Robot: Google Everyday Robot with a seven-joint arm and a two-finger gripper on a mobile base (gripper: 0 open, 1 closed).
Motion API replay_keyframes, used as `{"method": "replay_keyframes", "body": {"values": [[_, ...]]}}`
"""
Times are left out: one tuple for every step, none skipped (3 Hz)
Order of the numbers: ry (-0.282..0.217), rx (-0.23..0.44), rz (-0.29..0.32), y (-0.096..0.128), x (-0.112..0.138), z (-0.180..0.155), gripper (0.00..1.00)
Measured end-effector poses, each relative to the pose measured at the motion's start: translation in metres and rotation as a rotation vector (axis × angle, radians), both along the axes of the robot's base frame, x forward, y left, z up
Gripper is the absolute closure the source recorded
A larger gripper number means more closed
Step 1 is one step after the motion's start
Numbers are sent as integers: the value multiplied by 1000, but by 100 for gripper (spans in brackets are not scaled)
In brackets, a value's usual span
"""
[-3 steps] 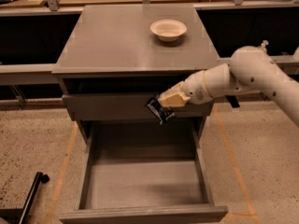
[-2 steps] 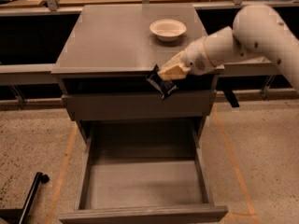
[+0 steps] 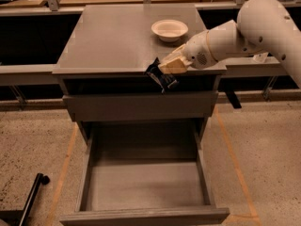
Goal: Pick rxbar blueberry from middle drawer and place on counter
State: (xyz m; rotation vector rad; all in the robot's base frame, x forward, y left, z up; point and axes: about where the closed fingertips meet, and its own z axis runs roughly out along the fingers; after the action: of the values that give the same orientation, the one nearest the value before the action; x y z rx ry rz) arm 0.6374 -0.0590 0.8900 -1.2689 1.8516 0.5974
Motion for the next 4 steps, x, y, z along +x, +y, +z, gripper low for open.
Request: {"method": "replay_keyframes", "body": {"values": [[-60,26,-9,8,15,11,100],[-157,74,8,27,50,23,100],[-237,130,19,49,95,24,100],[-313,173,22,75,136,24,84]]}}
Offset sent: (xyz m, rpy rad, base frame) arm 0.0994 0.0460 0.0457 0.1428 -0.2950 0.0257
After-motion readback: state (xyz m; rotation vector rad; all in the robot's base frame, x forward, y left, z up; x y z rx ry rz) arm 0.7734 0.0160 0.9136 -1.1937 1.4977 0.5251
